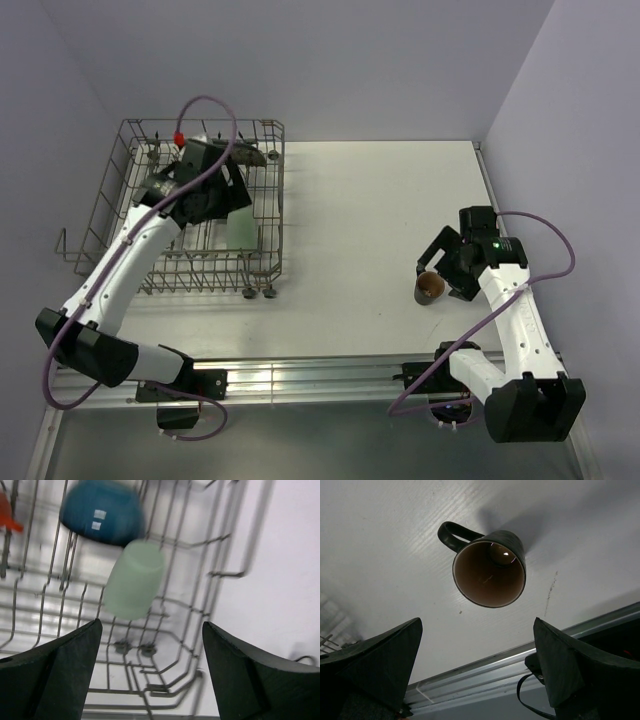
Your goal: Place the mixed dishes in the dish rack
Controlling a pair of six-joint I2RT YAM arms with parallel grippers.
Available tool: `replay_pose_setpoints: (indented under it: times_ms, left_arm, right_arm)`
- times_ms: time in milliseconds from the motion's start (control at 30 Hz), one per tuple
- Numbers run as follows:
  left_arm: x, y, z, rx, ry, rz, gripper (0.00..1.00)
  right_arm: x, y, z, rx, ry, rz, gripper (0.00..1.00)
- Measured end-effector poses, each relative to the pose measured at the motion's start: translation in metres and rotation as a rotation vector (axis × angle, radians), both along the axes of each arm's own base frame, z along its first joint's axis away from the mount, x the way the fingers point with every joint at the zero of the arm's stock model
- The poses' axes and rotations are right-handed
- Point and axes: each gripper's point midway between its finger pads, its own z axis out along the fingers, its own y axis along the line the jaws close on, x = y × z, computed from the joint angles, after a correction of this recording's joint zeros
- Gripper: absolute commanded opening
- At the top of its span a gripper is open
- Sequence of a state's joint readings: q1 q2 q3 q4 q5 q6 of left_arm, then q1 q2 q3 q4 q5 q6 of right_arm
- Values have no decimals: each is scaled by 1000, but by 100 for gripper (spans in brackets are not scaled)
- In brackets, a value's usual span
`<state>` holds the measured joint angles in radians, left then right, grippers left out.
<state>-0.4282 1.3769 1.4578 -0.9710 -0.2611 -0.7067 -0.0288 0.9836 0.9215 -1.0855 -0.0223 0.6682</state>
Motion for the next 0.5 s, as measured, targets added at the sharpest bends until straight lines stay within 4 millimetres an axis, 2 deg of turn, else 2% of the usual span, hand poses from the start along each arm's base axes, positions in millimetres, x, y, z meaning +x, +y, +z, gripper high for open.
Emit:
replay_pose_setpoints:
  times_ms: [100,200,267,367,500]
  left_arm:
    - [18,-5,65,-55,-135,-5,86]
    - [29,-11,118,-128,-245,-21,85]
    - [31,-14,137,-164,-280,-36,84]
    - [31,-16,137,-188,-267,-54,83]
    - [37,-12,106,-192,-164,-50,83]
  right_arm:
    - [-1,-3,-2,-8,5,-8,100]
    - [-5,-5,-10,-19,29,-15,100]
    - [-10,-6,-18,-21,55,-20,99]
    - [-16,-7,-26,-18,85,-25,98]
    - [-16,-8,-28,-17,88,-33,97]
